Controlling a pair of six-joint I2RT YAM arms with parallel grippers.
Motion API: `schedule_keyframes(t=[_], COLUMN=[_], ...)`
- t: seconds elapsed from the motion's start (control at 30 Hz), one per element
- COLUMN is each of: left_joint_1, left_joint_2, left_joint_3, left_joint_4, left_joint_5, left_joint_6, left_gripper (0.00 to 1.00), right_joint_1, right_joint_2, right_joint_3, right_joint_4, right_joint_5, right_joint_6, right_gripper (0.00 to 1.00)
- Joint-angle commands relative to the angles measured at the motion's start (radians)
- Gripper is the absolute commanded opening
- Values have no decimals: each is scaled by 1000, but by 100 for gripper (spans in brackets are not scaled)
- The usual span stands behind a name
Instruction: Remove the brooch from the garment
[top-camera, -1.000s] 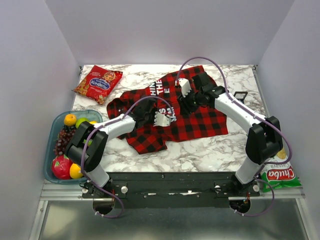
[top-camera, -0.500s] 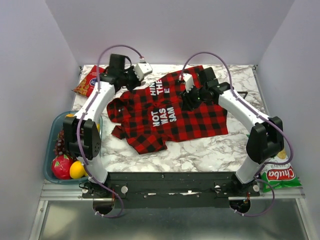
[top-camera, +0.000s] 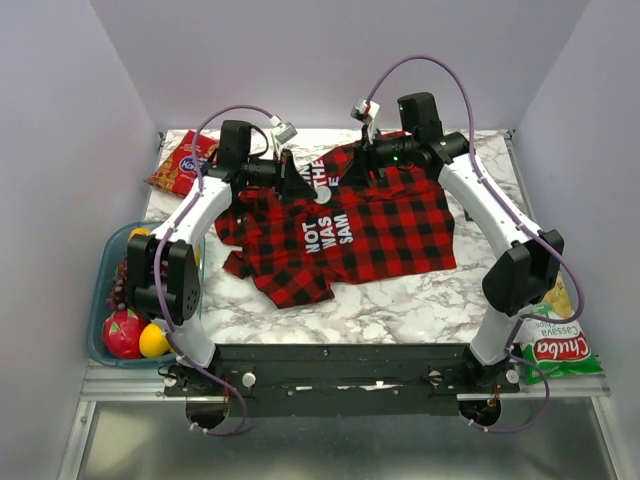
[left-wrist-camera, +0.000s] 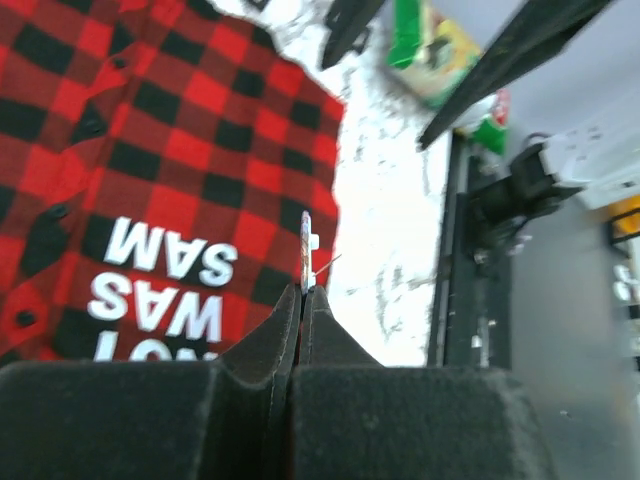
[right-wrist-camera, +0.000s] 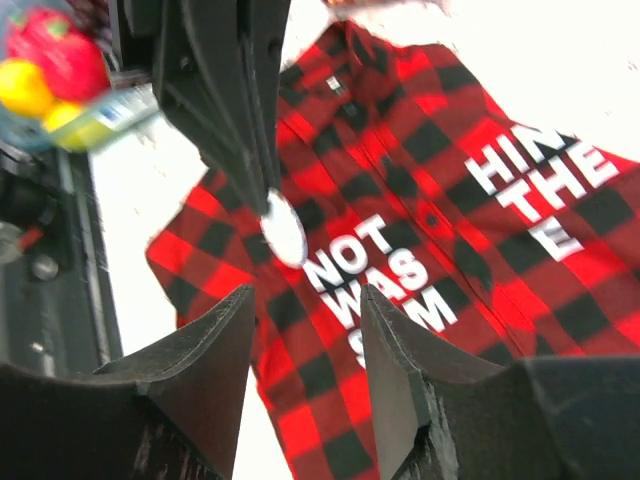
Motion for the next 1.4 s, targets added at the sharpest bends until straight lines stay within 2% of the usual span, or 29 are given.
schedule_keyframes(t=[0.0, 0.03, 0.07, 0.13, 0.17, 0.2, 0.27, 0.57, 1.1, 1.37], left_joint_1=[6, 6, 6, 6, 7, 7, 7, 10, 2, -5], left_joint_2=[-76, -80, -86, -94, -93, -88, -68, -74, -67, -59], left_joint_3=[-65, -94, -112, -192, -224, -253, -291, -283, -292, -272], left_joint_4=[342, 394, 511, 694, 961, 1105, 1337, 1275, 1178, 1126], left_joint_5=[160, 164, 167, 168, 167, 159, 151, 38, -11, -34], left_joint_6=[-357, -400, -444, -662, -783, -987, -1112, -1078, -1005, -969], left_gripper=[0, 0, 0, 0, 0, 0, 0, 0, 0, 0], right_joint_1=[3, 3, 3, 3, 3, 3, 3, 3, 3, 15], right_joint_2=[41, 41, 36, 24, 19, 16, 7, -1, 1, -28], right_joint_3=[57, 59, 51, 39, 24, 17, 8, 8, -38, -56], right_joint_4=[-10, -17, -18, -20, -20, -20, -17, -21, 161, 177], right_joint_5=[-105, -106, -106, -111, -114, -119, -123, -172, -252, -113], right_joint_6=[70, 64, 61, 59, 59, 68, 81, 105, 352, 377], right_gripper=[55, 55, 55, 55, 55, 55, 55, 59, 60, 57])
